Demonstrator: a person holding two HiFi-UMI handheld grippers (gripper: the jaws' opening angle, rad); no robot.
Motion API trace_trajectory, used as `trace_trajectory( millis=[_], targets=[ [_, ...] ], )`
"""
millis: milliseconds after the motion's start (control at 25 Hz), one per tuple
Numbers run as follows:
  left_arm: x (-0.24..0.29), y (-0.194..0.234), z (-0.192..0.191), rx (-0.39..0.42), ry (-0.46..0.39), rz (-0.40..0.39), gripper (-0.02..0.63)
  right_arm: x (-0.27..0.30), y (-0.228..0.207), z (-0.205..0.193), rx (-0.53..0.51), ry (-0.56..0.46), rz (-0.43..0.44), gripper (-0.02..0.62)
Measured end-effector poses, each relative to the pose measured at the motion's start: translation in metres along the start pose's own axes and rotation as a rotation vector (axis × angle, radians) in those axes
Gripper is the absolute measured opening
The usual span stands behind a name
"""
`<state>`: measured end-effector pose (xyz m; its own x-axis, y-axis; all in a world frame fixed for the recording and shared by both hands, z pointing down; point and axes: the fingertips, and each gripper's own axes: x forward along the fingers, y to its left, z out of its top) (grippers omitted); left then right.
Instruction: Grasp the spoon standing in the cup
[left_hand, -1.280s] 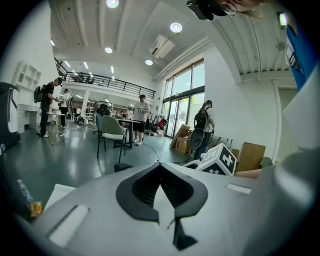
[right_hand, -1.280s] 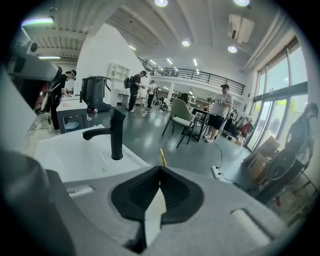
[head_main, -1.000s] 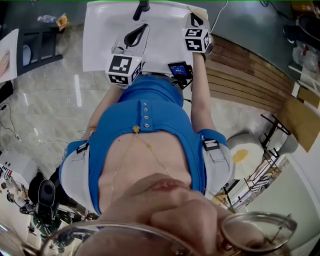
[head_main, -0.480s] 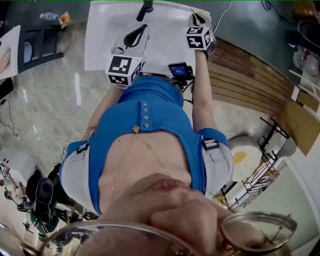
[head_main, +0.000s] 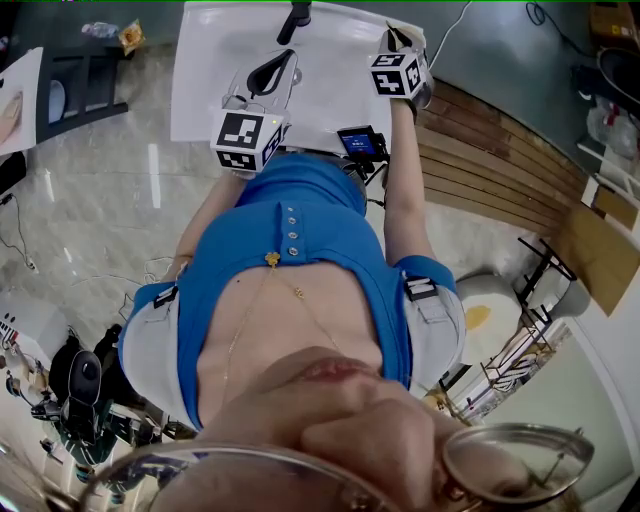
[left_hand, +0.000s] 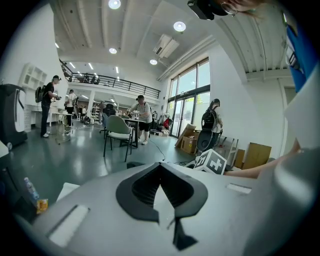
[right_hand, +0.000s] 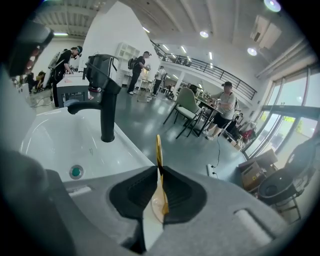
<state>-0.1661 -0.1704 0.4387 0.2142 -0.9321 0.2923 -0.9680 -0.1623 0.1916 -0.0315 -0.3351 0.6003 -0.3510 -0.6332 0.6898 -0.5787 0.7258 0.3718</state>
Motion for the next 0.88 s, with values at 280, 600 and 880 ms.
trace_trajectory(
  millis=[280, 600, 880],
  targets=[
    [0.000, 0.002, 0.000, -0.001, 0.000, 0.004, 0.000, 0.003, -0.003, -0.003, 0.004, 0.005, -0.019, 0.023],
    [0.002, -0.001, 0.002, 0.003, -0.003, -0.009, 0.000, -0.003, -0.008, -0.002, 0.020, -0.013, -0.038, 0.009],
    [0.004, -0.009, 0.004, 0.010, -0.006, -0.036, 0.000, -0.013, -0.013, -0.002, 0.041, -0.036, -0.042, 0.009]
  ],
)
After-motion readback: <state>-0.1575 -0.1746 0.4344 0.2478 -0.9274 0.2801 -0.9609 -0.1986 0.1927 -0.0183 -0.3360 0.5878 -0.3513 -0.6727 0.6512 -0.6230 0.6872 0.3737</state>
